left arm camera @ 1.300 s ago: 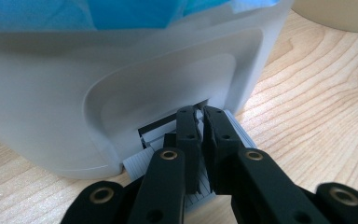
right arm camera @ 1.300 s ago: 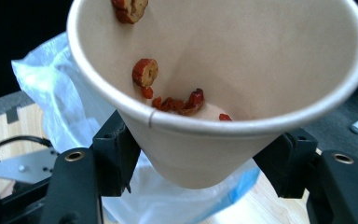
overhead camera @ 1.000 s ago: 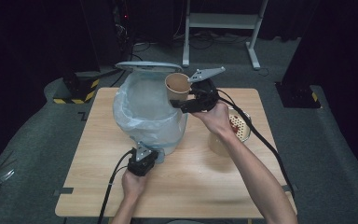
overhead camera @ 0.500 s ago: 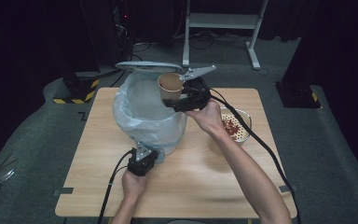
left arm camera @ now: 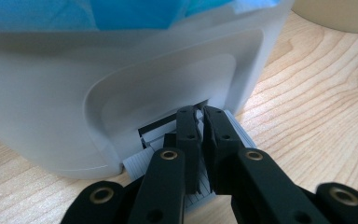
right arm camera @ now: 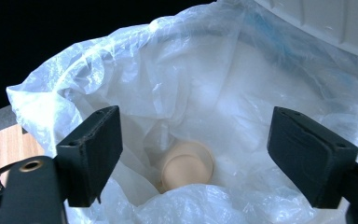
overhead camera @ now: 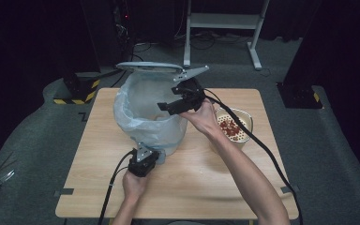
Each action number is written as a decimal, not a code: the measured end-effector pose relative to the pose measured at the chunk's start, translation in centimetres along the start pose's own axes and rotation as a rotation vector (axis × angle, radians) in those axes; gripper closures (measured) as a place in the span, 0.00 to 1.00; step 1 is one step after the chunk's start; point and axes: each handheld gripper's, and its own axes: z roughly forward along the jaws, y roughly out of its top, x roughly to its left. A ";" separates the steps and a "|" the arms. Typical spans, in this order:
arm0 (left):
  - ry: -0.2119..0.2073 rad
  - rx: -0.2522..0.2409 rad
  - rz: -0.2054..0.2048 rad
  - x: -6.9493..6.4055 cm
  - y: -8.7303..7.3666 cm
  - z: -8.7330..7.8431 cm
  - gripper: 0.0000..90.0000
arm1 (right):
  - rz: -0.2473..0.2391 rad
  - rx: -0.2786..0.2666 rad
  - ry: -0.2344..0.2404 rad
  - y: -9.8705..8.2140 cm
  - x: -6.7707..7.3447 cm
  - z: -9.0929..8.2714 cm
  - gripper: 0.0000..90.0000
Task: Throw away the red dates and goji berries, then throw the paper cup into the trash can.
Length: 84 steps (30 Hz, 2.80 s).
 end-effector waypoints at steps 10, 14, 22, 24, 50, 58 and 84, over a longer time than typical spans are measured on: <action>0.000 0.000 0.000 0.0 0.0 0.0 0.94 | -0.015 -0.007 -0.025 -0.4 0.3 -0.6 0.20; -0.004 -0.001 -0.003 0.0 0.0 0.0 0.94 | -0.021 -0.015 -0.033 -0.4 0.3 -1.1 0.22; -0.002 -0.002 -0.002 0.0 0.0 0.0 0.94 | -0.030 -0.036 -0.071 -0.6 0.2 -2.8 0.26; -0.003 -0.002 -0.003 0.0 0.0 0.0 0.94 | -0.016 -0.049 -0.073 -0.9 -0.1 -3.3 0.27; -0.002 -0.004 0.000 -0.1 0.0 0.0 0.94 | 0.046 -0.136 -0.203 -6.6 -1.6 -11.3 0.36; -0.003 -0.006 -0.003 -0.1 0.0 0.0 0.94 | 0.101 -0.152 -0.249 -10.7 -2.4 -13.9 0.38; -0.004 -0.007 -0.005 -0.1 0.0 0.0 0.94 | 0.233 -0.163 -0.382 -21.6 -2.3 -16.8 0.42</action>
